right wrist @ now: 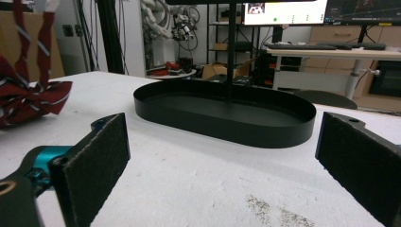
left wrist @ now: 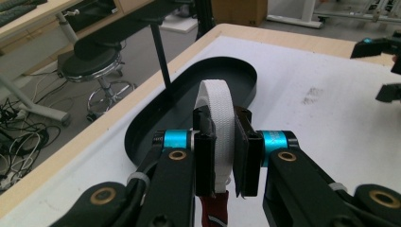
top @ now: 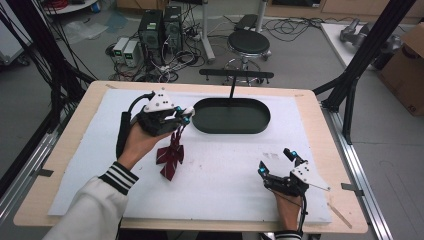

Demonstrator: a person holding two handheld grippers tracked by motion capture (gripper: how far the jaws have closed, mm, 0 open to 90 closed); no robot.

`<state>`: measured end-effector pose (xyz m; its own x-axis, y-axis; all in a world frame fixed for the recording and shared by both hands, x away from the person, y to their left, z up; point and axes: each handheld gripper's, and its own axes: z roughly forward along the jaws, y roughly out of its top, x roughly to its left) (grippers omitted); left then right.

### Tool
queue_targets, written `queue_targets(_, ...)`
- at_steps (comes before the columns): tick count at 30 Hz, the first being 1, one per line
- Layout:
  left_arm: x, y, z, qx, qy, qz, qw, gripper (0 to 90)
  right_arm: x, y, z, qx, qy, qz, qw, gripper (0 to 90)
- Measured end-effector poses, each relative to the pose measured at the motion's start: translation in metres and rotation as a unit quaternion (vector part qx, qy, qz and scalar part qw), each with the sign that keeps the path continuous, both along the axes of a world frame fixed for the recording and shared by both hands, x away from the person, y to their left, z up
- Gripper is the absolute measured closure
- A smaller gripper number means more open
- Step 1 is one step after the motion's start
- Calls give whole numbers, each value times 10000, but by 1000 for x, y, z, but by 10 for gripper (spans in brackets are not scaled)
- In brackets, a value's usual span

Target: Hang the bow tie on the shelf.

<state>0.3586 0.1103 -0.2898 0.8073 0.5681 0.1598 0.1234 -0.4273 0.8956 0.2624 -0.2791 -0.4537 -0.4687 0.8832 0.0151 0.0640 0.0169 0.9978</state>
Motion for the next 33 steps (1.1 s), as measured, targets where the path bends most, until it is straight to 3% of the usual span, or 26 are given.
queue_targets(9, 25, -22, 15, -141, -90, 159, 9997, 805, 0, 0, 0, 5, -4, 4, 10000, 28)
queue_targets(22, 56, -56, 39, -198, -329, 89, 9992, 805, 0, 0, 0, 31, 18, -9, 10000, 28)
queue_targets(33, 85, -70, 44, -214, -403, 242, 9987, 805, 1, -1, 0, 53, -13, -30, 10000, 28)
